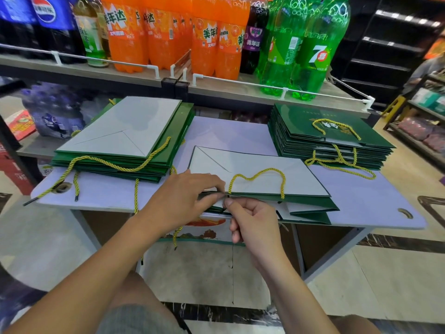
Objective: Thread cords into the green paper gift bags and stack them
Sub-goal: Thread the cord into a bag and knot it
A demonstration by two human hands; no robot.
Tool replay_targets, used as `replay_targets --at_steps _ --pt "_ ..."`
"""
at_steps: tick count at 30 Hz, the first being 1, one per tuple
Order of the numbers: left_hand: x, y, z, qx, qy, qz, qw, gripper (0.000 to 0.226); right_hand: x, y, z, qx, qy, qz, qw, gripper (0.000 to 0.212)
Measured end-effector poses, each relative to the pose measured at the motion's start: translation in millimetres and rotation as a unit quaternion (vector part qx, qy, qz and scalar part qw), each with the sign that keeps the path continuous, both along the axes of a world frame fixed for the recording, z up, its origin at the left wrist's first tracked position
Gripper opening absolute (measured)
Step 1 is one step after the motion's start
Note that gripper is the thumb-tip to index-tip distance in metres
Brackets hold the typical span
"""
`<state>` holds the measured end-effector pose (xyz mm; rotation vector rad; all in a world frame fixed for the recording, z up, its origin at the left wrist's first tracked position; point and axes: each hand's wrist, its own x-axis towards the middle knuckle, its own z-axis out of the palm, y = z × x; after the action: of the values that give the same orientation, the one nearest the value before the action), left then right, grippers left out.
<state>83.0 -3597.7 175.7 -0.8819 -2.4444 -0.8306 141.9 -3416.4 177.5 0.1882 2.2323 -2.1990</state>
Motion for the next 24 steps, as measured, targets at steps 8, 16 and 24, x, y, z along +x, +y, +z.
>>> replay_targets --at_steps 8,16,24 --pt "-0.1 -0.2 -0.6 -0.006 -0.016 0.014 1.000 0.020 0.9 -0.2 2.7 0.006 -0.023 -0.007 1.000 0.019" --pt "2.9 -3.0 2.6 -0.014 -0.026 0.001 1.000 0.026 22.1 16.0 42.9 0.257 0.033 0.114 0.959 0.039" --pt "5.7 -4.5 2.6 -0.026 -0.039 0.004 0.999 0.005 -85.6 64.8 103.5 0.658 0.174 0.259 0.685 0.033"
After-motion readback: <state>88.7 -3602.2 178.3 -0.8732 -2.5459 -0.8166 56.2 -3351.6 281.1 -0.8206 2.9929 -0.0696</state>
